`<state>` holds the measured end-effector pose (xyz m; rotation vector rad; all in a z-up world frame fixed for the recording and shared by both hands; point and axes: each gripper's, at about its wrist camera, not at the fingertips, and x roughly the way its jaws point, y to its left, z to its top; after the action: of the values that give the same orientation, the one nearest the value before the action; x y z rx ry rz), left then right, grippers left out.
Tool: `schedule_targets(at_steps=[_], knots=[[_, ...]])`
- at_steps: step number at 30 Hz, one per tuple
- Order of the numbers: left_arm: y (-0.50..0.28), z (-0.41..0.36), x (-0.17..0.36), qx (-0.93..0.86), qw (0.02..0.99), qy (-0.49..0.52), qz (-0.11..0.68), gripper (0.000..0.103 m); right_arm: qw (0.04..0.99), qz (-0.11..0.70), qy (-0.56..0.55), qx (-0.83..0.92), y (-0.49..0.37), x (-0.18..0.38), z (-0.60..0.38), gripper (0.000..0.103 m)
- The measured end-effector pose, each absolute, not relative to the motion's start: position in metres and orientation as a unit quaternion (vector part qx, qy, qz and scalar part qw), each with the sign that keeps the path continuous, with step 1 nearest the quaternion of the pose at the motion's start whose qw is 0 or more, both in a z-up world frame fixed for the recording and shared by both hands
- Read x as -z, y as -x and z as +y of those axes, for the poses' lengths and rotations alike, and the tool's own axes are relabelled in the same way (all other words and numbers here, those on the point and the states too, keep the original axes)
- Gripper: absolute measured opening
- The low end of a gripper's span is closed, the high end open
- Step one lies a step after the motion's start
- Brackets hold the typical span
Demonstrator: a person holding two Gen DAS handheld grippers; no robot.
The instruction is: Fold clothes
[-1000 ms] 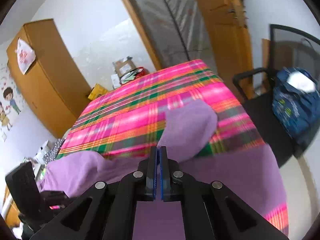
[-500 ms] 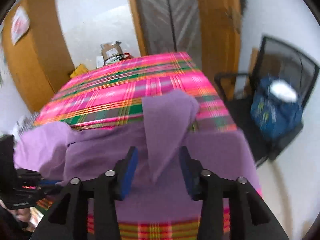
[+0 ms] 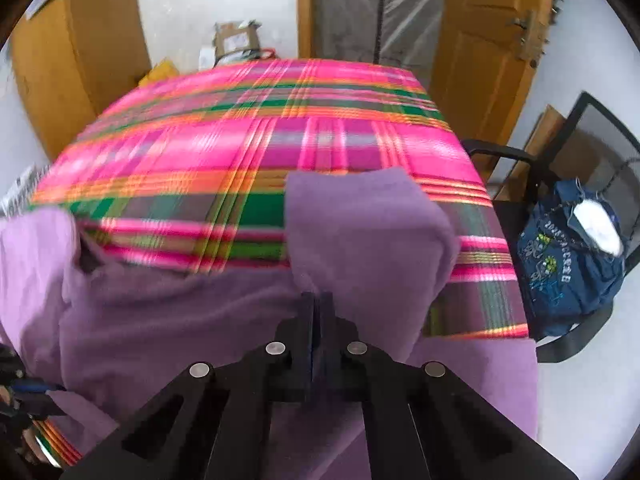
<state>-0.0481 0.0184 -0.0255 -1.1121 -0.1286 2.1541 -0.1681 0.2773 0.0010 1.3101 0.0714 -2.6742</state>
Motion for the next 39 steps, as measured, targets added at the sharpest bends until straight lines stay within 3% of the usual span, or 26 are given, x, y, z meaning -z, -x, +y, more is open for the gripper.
schedule_targets(at_steps=[15,19,27,32,34,36,39], knots=[[0.061,-0.032,-0.074,-0.886,0.330,0.307,-0.103,0.004,0.095,-0.075,-0.236,0.964,0.131,-0.139,0.317,0.002],[0.048,-0.017,-0.063,-0.874,0.354,0.323,-0.086,0.005,0.082,-0.077,-0.242,0.964,0.103,-0.134,0.328,0.002],[0.039,0.022,0.020,-0.806,0.387,0.445,-0.055,0.005,0.030,-0.119,-0.371,0.920,0.068,-0.042,0.366,0.003],[0.027,0.019,0.026,-0.797,0.394,0.454,-0.060,0.005,0.008,-0.111,-0.423,0.899,0.050,-0.016,0.379,0.011],[0.022,0.017,0.022,-0.798,0.397,0.449,-0.061,0.007,0.001,-0.093,-0.428,0.899,0.045,-0.017,0.379,0.020],[0.019,0.016,0.019,-0.799,0.399,0.446,-0.057,0.008,0.002,-0.072,-0.414,0.908,0.040,-0.025,0.372,0.036],[0.012,0.015,0.015,-0.801,0.399,0.443,-0.052,0.008,0.014,-0.035,-0.395,0.918,0.040,-0.034,0.359,0.037]])
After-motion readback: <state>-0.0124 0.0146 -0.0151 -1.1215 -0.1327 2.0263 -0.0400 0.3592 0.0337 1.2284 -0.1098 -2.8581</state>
